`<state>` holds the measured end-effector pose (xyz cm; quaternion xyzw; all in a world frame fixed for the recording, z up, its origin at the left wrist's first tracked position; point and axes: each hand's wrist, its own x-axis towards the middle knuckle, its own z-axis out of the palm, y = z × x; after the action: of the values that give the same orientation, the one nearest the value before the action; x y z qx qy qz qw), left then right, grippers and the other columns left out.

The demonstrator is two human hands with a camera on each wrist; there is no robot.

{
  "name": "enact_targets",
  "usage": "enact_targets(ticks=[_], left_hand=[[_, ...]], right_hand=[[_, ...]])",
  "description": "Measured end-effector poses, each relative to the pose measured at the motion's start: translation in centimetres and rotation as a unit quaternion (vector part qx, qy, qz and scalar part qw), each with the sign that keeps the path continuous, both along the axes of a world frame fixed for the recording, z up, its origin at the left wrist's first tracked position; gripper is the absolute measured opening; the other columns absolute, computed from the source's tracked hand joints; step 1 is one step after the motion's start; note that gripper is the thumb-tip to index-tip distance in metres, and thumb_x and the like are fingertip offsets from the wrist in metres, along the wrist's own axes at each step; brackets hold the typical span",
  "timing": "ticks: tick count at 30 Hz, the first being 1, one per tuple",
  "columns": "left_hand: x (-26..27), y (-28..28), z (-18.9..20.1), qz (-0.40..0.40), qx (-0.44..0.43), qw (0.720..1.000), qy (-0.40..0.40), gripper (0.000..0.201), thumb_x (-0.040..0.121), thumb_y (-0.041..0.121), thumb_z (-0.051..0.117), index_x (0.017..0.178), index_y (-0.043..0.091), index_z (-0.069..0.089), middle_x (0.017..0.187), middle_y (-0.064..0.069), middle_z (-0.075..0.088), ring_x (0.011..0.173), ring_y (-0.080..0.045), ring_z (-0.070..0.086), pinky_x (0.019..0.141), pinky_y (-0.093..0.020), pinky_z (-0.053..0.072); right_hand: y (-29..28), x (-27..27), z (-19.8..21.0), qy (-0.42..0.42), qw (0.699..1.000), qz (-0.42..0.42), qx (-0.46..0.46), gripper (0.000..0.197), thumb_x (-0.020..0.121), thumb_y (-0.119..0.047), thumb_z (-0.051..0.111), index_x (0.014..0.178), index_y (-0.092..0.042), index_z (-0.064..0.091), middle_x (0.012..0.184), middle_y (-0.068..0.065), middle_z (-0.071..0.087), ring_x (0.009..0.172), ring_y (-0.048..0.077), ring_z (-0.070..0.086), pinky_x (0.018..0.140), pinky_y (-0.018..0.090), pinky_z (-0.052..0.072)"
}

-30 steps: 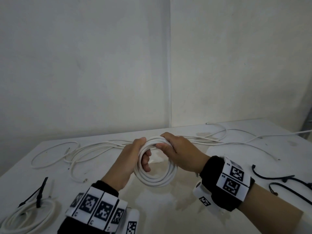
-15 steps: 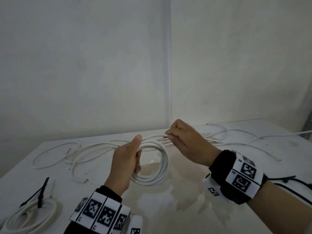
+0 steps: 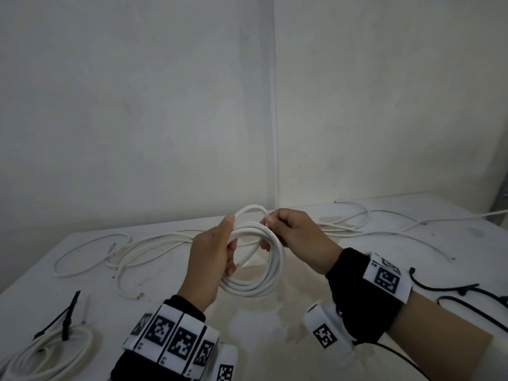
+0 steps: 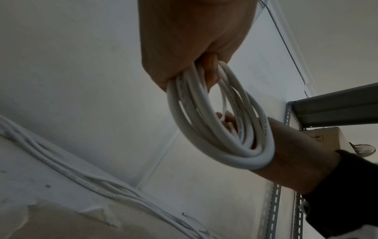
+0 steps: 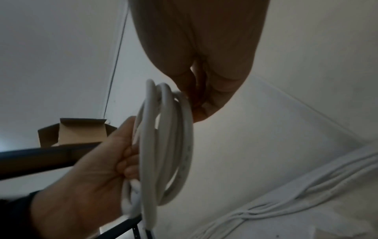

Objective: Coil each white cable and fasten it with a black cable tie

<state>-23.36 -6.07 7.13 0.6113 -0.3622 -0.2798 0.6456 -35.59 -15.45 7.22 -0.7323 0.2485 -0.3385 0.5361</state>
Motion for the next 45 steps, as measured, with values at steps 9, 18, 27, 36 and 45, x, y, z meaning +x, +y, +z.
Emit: enact_targets(ticks=[9,18,27,36,45], left_hand=[[0.2,-0.2,-1.1,0.031,-0.004,1.0,-0.005,0.048,0.094,0.03,0.046,0.05,0.009,0.042,0.036,0.003,0.031,0.032,-0.012,0.027,0.037,-0.02,0.027],[0.3,-0.7,-0.5,0.035,-0.022,0.999,-0.014,0.048,0.094,0.027,0.047,0.05,0.01,0.043,0.037,0.003,0.034,0.033,-0.01,0.029,0.036,-0.021,0.028],[1.1,-0.7,-0.6,0.106,-0.046,0.993,0.01,0.046,0.093,0.028,0.05,0.052,0.01,0.045,0.042,0.001,0.037,0.031,-0.009,0.031,0.035,-0.018,0.028],[0.0,-0.8,-0.8,0.149,-0.067,0.987,0.01,0.047,0.094,0.03,0.048,0.053,0.009,0.044,0.047,-0.002,0.036,0.042,-0.017,0.031,0.037,-0.021,0.028],[0.4,-0.8,-1.3,0.119,-0.051,0.991,0.041,0.045,0.093,0.029,0.05,0.054,0.008,0.046,0.043,0.002,0.038,0.03,-0.008,0.033,0.035,-0.02,0.03]], right_hand=[[0.7,-0.5,0.8,0.034,0.993,0.075,0.082,0.03,0.098,-0.015,0.037,0.081,-0.008,0.062,0.073,0.01,0.066,0.063,0.016,0.064,0.062,0.021,0.052],[1.8,-0.4,1.0,0.06,0.986,0.124,0.098,0.053,0.084,-0.056,0.039,0.088,-0.009,0.064,0.055,0.005,0.057,0.056,0.017,0.056,0.062,0.023,0.046],[2.5,-0.7,-0.4,0.124,0.992,0.032,0.017,0.085,0.071,-0.037,0.075,0.14,-0.028,0.026,0.098,-0.013,0.053,0.079,0.014,0.065,0.069,0.025,0.054],[3.2,0.4,-1.8,0.093,0.995,-0.037,0.002,0.057,0.073,-0.026,0.076,0.118,-0.015,0.042,0.072,0.006,0.064,0.052,0.019,0.061,0.05,0.027,0.053],[1.8,0.4,-2.0,0.126,0.982,-0.062,-0.125,0.044,0.077,-0.013,0.067,0.118,-0.014,0.052,0.114,0.007,0.053,0.085,0.016,0.052,0.075,0.023,0.043]])
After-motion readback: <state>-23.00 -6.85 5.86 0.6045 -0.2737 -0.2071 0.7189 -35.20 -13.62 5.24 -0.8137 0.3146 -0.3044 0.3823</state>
